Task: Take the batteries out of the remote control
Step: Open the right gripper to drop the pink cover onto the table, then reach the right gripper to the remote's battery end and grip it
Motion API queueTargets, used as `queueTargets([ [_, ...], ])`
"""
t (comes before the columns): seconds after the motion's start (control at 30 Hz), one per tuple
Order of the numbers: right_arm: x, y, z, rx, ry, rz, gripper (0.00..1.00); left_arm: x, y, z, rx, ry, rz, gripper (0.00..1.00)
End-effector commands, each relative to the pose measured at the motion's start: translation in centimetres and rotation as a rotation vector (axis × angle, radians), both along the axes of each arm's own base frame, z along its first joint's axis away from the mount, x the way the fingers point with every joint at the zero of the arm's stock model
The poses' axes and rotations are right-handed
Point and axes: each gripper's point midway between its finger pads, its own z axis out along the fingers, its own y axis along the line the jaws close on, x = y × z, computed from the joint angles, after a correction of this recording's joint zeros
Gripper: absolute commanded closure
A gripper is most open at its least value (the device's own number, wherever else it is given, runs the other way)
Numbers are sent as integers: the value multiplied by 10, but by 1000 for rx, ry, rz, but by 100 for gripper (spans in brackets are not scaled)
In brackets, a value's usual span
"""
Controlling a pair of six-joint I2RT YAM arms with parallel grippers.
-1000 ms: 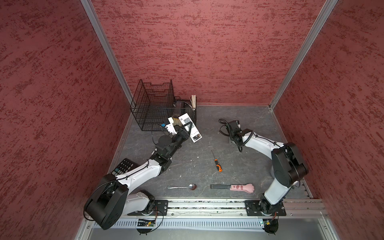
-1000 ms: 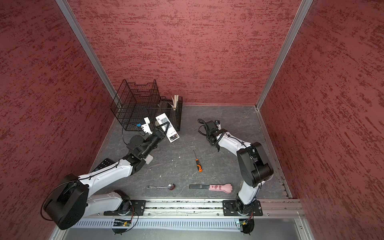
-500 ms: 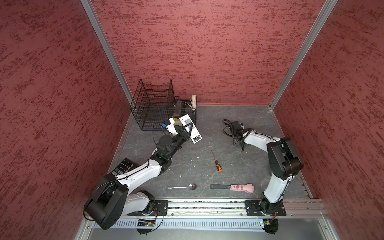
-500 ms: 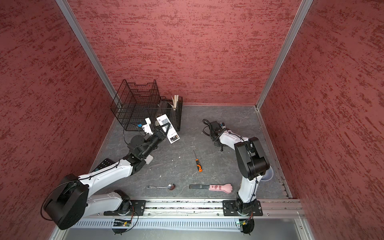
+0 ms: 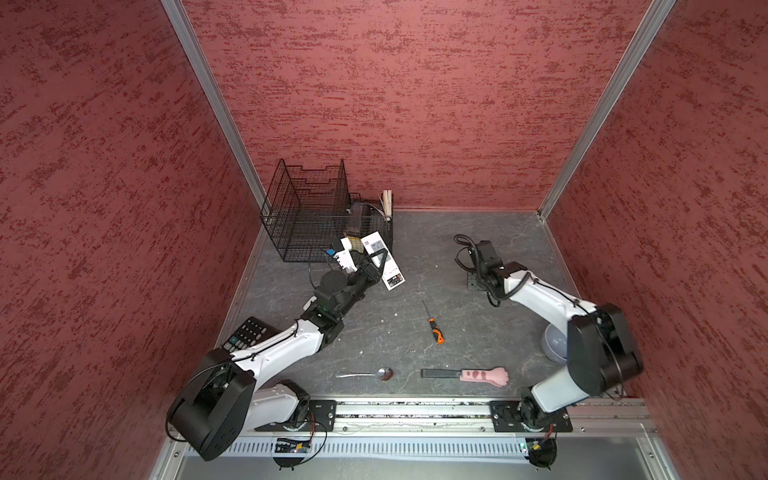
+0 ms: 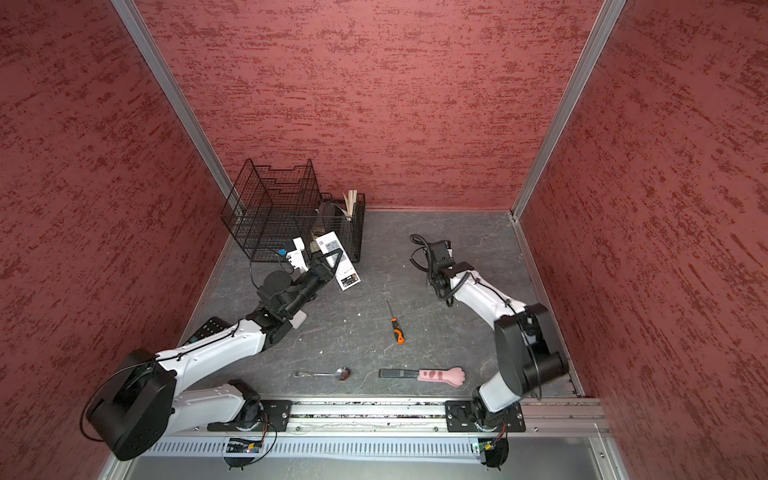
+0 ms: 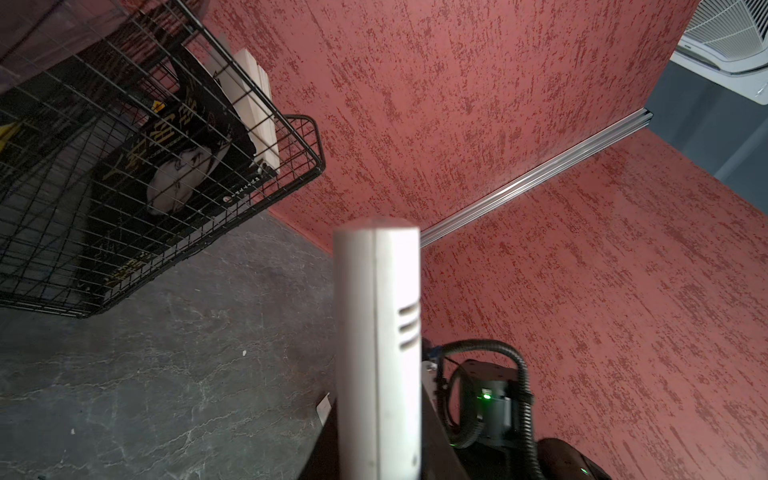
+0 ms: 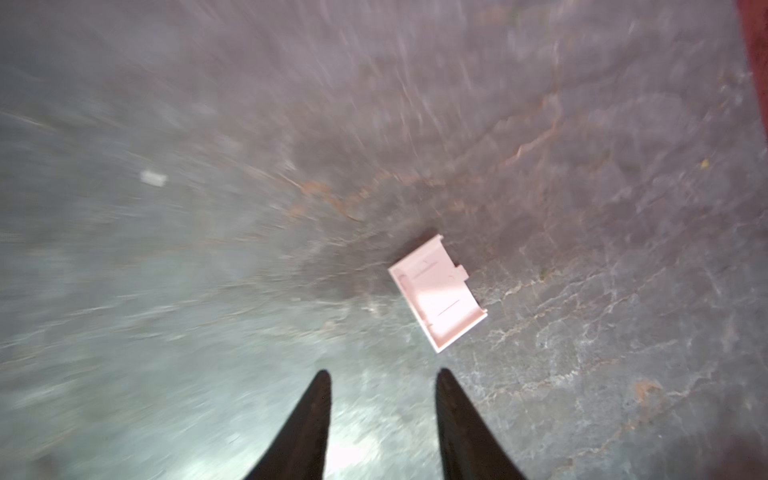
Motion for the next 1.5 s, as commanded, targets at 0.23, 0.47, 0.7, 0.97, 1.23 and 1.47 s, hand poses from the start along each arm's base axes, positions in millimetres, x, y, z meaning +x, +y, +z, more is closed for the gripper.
queueTargets([
  [0.23, -51, 111, 108, 240, -235, 380, 42, -6, -2, -1, 22, -19, 12, 100],
  [0.47, -82, 167, 152, 370, -303, 554, 37, -4, -8, -7, 15, -8, 9, 100],
  [0.7, -92, 202, 164, 442, -296, 656, 33, -2, -15, -6, -4, -7, -8, 100],
  [0.97, -97, 225, 150, 465, -245, 711, 33, -3, -19, -2, -18, -16, -24, 100],
  [1.23, -98, 240, 145, 479, -229, 746, 31, -3, -23, -1, -24, -14, -38, 100],
  [1.47, -90, 245, 137, 432, -208, 740, 30, -5, -29, 1, -58, -15, -70, 100],
])
